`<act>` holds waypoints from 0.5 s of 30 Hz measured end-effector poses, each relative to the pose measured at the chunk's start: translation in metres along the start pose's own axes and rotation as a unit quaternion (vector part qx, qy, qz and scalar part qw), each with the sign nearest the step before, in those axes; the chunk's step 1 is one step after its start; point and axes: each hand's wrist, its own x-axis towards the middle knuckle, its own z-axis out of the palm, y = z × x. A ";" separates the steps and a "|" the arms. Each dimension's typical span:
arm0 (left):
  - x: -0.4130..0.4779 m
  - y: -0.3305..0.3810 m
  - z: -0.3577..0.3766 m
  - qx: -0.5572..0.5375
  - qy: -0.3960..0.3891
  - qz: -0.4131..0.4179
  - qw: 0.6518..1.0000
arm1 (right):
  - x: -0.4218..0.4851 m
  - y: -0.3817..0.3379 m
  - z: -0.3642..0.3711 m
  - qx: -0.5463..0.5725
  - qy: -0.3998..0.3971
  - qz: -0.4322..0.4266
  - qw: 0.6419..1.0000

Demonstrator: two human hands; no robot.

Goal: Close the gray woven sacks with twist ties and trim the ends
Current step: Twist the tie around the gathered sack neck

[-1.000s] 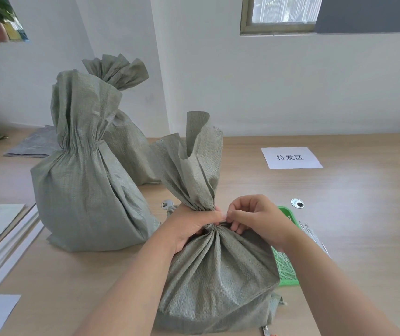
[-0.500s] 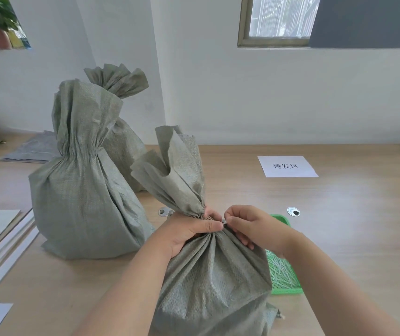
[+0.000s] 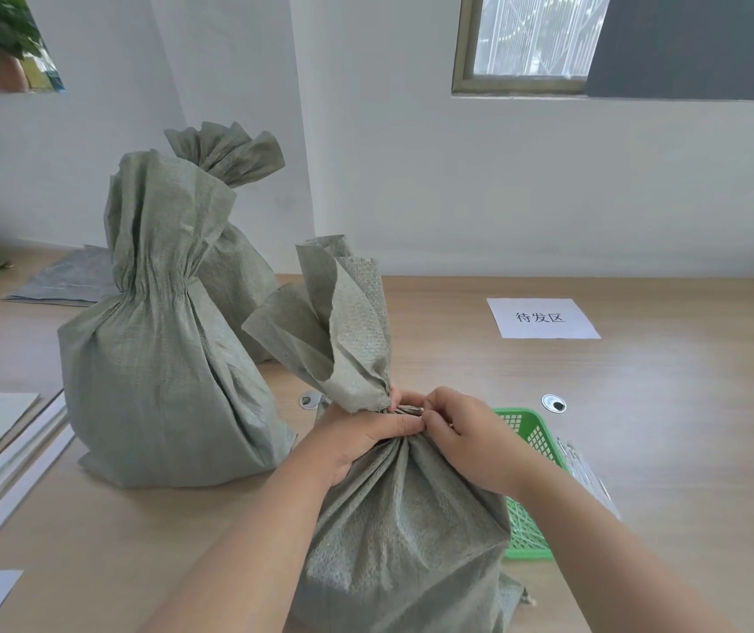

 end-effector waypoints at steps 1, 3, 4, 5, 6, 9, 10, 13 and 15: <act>0.002 -0.002 -0.001 0.001 0.000 0.002 1.000 | -0.001 0.000 0.001 0.007 0.013 0.006 1.000; 0.004 -0.006 -0.002 0.016 -0.007 0.002 1.000 | -0.001 0.001 0.003 0.021 0.030 0.021 0.999; 0.005 -0.008 -0.002 0.015 -0.017 0.000 1.000 | -0.001 0.002 0.003 0.023 0.034 0.026 0.999; 0.006 -0.010 -0.002 0.009 -0.029 -0.001 1.000 | 0.000 0.003 0.003 0.024 0.036 0.028 0.999; 0.007 -0.011 -0.002 0.002 -0.041 -0.004 0.999 | 0.000 0.004 0.003 0.027 0.035 0.030 0.999; 0.008 -0.012 0.000 0.014 -0.057 -0.001 0.998 | -0.001 0.004 0.002 0.054 0.025 0.037 0.998; 0.008 -0.011 0.001 0.036 -0.057 0.000 0.998 | -0.002 0.004 0.001 0.058 0.022 0.037 0.997; 0.009 -0.011 -0.001 0.090 -0.056 0.004 0.994 | -0.003 0.004 0.001 0.043 0.018 0.036 0.998; 0.010 -0.013 -0.003 0.109 -0.062 -0.003 0.992 | -0.004 0.003 0.002 0.030 0.008 0.036 0.999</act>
